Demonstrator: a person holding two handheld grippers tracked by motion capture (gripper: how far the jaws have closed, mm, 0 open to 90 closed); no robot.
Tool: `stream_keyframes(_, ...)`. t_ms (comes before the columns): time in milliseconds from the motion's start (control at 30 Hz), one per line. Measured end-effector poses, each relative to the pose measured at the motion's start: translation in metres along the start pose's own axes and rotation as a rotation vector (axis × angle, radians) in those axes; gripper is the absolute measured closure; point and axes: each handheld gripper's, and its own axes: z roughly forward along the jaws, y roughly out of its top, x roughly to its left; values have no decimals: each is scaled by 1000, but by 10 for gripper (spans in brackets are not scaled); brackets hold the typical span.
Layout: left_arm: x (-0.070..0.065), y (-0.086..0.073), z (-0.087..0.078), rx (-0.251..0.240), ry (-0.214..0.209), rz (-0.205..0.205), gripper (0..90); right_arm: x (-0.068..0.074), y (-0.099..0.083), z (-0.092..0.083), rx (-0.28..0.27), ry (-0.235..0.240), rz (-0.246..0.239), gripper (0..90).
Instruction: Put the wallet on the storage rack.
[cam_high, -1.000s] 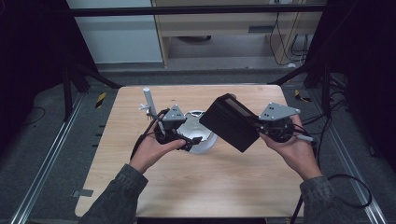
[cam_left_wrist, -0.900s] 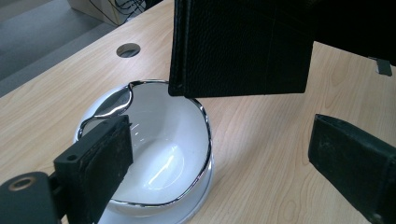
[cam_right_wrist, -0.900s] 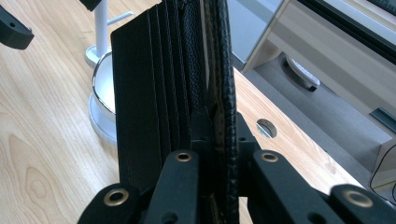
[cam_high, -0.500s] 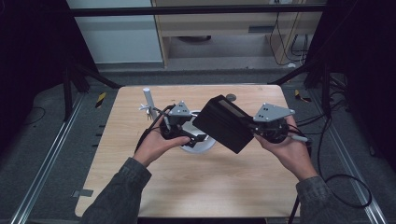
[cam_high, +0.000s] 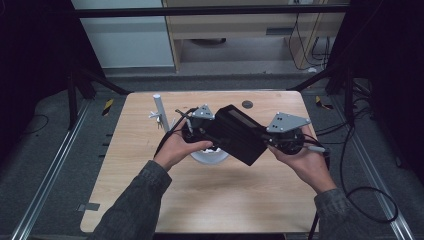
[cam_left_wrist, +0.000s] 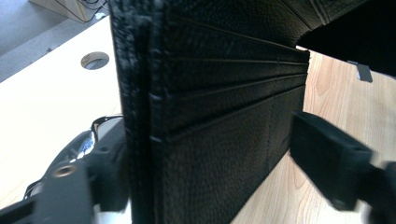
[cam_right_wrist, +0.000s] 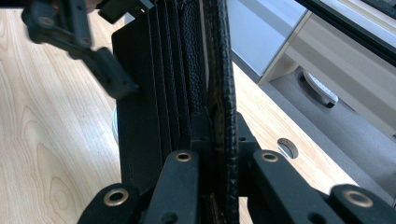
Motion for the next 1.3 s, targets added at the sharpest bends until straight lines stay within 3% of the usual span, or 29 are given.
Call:
stream_keyframes(133, 3, 1, -5, 4, -18, -13, 546, 0, -1, 1, 3, 4, -7, 847)
stream_keyframes(333, 1, 4, -16, 4, -47, -35, 784, 0, -4, 2, -3, 4, -10, 844)
stream_keyframes(533, -6, 11, -25, 43, -24, 0, 805, 2, -12, 8, 12, 5, -8, 842)
stream_keyframes(667, -10, 17, -32, 41, 1, 17, 809, 3, -12, 9, 20, -5, -17, 810)
stream_keyframes(700, -12, 24, -37, 39, 17, 25, 810, 4, -13, 10, 23, -3, -5, 709)
stream_keyframes(800, -14, 34, -44, 42, 51, 40, 810, 8, -17, 9, 18, 3, 22, 599)
stream_keyframes(933, -14, 45, -54, 35, 85, 27, 810, 15, -34, 9, 27, 15, 55, 482)
stream_keyframes(1100, -15, 50, -62, 63, 116, 39, 809, 23, -66, 7, 5, -15, 132, 390)
stream_keyframes(1233, -10, 52, -70, 65, 119, 14, 809, 25, -89, 11, 27, -69, 207, 272)
stream_keyframes(1300, -10, 54, -74, 76, 131, 15, 808, 26, -102, 15, 47, -87, 288, 211)
